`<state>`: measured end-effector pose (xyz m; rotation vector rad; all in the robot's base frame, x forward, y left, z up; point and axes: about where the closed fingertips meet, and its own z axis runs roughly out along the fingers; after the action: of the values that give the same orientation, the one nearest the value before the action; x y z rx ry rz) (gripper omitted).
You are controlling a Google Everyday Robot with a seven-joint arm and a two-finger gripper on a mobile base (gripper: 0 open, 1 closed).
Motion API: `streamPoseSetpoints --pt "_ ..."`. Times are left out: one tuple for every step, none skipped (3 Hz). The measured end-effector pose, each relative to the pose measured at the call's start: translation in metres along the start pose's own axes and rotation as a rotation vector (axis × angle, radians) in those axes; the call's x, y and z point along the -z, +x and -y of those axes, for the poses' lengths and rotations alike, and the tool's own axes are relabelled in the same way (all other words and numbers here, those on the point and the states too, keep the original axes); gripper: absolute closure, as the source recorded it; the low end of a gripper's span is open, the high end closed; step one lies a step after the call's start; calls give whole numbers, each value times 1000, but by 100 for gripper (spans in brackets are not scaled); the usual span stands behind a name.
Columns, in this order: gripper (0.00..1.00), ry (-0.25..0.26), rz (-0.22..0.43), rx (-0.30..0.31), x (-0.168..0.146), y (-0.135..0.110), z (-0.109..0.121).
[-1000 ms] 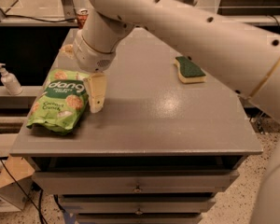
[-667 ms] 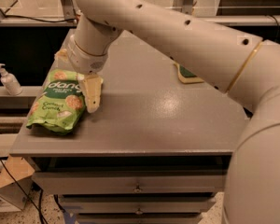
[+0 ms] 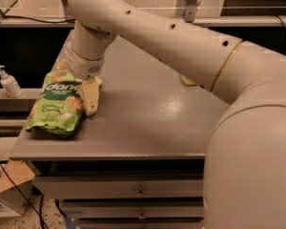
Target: Pick green rice chip bag
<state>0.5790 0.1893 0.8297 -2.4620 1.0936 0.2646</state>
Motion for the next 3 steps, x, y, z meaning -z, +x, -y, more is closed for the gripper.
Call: streamPoseSetpoints --pt "46 -8 -4 -2 1 1 0" --pt "69 -8 -4 -2 4 -1 1" --pt "93 -8 -4 -2 4 -1 1"
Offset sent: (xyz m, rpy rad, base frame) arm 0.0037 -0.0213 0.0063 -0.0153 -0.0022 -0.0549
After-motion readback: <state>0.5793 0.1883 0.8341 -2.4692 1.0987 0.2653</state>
